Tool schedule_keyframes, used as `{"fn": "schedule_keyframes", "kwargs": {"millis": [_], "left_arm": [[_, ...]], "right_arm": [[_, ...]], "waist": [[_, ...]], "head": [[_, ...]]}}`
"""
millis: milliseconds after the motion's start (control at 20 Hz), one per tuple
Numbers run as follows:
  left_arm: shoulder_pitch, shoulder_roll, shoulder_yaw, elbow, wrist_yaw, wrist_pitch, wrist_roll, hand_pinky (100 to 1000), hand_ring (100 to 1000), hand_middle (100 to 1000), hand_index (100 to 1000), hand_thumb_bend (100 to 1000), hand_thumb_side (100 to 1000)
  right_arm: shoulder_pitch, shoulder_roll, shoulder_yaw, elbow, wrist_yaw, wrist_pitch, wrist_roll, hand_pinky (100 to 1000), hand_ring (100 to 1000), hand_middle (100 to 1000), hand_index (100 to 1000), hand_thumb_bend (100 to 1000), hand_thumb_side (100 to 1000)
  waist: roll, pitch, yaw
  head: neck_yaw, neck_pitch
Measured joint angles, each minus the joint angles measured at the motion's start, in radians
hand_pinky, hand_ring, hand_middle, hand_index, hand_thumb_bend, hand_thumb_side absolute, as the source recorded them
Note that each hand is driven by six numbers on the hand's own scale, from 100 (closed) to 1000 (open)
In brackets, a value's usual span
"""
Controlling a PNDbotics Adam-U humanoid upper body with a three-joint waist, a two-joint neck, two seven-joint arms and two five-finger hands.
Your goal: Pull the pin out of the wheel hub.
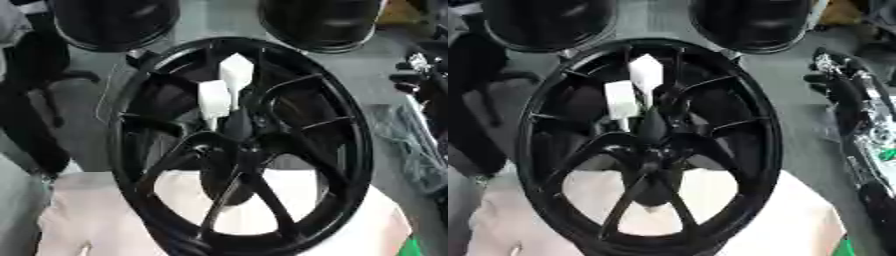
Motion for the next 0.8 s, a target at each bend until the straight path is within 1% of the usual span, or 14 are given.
{"fn": "schedule_keyframes", "kwargs": {"millis": [150, 450, 600, 650, 800], "left_arm": [[0.007, 0.0, -0.017, -0.001, 0.017, 0.0, 0.059, 764, 741, 724, 818, 301, 527], [0.017, 0.0, -0.046, -0.01, 0.046, 0.0, 0.16, 764, 741, 724, 816, 304, 527], [0.017, 0.001, -0.056, -0.017, 0.054, 0.002, 0.179, 767, 744, 723, 817, 313, 523], [0.017, 0.006, -0.063, -0.019, 0.054, 0.005, 0.178, 770, 746, 725, 818, 305, 504], [0.004, 0.052, -0.109, -0.031, 0.054, 0.033, 0.153, 784, 756, 735, 830, 342, 510]], "right_arm": [[0.0, 0.0, 0.0, 0.0, 0.0, 0.001, -0.001, 816, 688, 656, 818, 185, 483], [0.0, 0.001, 0.0, 0.0, 0.0, 0.002, -0.002, 816, 688, 656, 818, 190, 480], [0.0, 0.001, 0.0, 0.0, 0.0, 0.002, -0.002, 816, 688, 656, 818, 190, 479], [0.0, 0.001, 0.0, 0.0, 0.0, 0.002, -0.002, 816, 688, 656, 818, 190, 479], [0.0, 0.001, 0.001, 0.0, 0.0, 0.002, -0.001, 816, 688, 656, 818, 191, 478]], "waist": [[0.0, 0.0, 0.001], [0.0, 0.001, 0.003], [-0.001, 0.001, 0.003], [-0.001, 0.001, 0.002], [0.0, 0.001, -0.002]], "head": [[0.003, -0.006], [0.004, -0.005], [0.004, -0.004], [0.003, -0.004], [0.002, -0.001]]}}
